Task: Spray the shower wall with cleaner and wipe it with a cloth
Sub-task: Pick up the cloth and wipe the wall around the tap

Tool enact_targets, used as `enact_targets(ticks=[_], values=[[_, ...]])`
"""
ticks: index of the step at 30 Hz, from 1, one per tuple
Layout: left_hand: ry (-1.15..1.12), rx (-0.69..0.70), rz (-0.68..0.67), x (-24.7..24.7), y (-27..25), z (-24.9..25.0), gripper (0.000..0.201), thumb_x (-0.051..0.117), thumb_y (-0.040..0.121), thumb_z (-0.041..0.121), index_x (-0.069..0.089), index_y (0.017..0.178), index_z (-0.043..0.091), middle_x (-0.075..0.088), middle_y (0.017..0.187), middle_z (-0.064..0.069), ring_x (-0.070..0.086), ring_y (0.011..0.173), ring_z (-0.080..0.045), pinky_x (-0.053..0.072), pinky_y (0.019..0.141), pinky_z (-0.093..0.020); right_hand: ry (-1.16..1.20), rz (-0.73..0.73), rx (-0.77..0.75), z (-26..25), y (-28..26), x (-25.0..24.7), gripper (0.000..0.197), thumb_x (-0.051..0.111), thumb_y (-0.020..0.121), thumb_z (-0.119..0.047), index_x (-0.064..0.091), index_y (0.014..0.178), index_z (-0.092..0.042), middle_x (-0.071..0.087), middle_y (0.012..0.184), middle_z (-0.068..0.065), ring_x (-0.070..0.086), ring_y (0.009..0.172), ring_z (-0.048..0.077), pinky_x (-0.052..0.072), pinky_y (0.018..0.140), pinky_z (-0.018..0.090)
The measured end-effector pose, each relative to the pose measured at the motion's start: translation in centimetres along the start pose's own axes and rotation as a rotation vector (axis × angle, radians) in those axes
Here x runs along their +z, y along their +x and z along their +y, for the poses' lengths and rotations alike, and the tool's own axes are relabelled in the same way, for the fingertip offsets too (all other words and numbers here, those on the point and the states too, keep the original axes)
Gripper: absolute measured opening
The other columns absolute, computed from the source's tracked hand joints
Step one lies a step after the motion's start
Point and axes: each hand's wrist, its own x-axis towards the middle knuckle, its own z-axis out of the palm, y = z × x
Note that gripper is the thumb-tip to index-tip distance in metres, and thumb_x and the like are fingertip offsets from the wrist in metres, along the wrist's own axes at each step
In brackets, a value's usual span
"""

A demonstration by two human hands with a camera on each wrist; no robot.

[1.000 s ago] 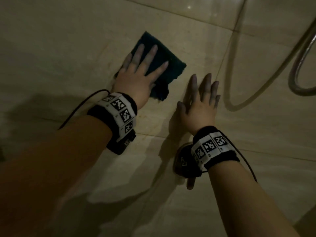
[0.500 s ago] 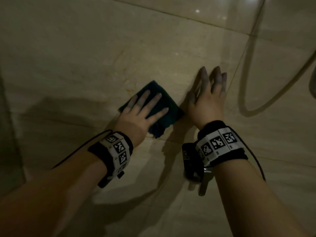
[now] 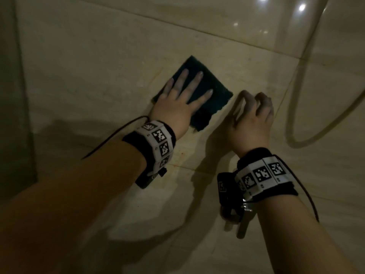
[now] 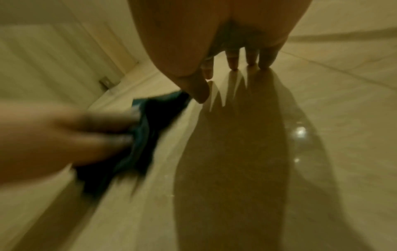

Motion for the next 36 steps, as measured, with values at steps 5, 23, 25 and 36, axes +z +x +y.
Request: enact_targets(ticks=[5,23,25,36], values=[[0.054,0.039,-0.208,2.0,-3.6,-0.4,0.072,0.033,0.100,0.028,-0.024,0.144,0.039,-0.047,0.140,0.003,-0.031,0.141,-0.031,-0.015,0.116,-0.043,-0.030,0.017,-0.086,-1.7,0.7,0.2,0.066,0.046,0.095,-0.029,0.011,0.151,-0.025,-0.005,0.160,0.009,-0.009,0.148,0.028,0.001,0.120,0.036],[0.003,0.011,-0.010,-1.0,-0.5,-4.1,0.061,0.028,0.102,0.025,-0.009,0.148,0.039,-0.026,0.157,-0.001,-0.022,0.145,-0.030,-0.010,0.118,-0.041,-0.027,0.018,-0.027,-4.4,0.6,2.0,0.063,0.044,0.095,-0.033,0.014,0.150,-0.027,-0.009,0.159,0.016,-0.016,0.146,0.036,-0.007,0.118,0.048],[0.023,0.017,-0.043,0.2,-1.8,-4.2,0.063,0.028,0.102,0.026,-0.015,0.147,0.039,-0.032,0.154,0.001,-0.024,0.144,-0.030,-0.013,0.117,-0.042,-0.041,0.010,-0.033,-4.4,0.4,2.3,0.062,0.043,0.096,-0.033,0.014,0.150,-0.027,-0.009,0.159,0.015,-0.016,0.146,0.035,-0.008,0.118,0.048],[0.084,0.077,-0.095,0.7,-2.6,-6.4,0.064,0.028,0.102,0.028,-0.016,0.145,0.044,-0.040,0.145,0.007,-0.025,0.144,-0.026,-0.011,0.118,-0.039,-0.057,0.039,-0.122,-6.2,1.4,1.9,0.065,0.041,0.096,-0.034,0.006,0.151,-0.029,-0.009,0.160,0.010,-0.013,0.147,0.029,-0.007,0.119,0.044]])
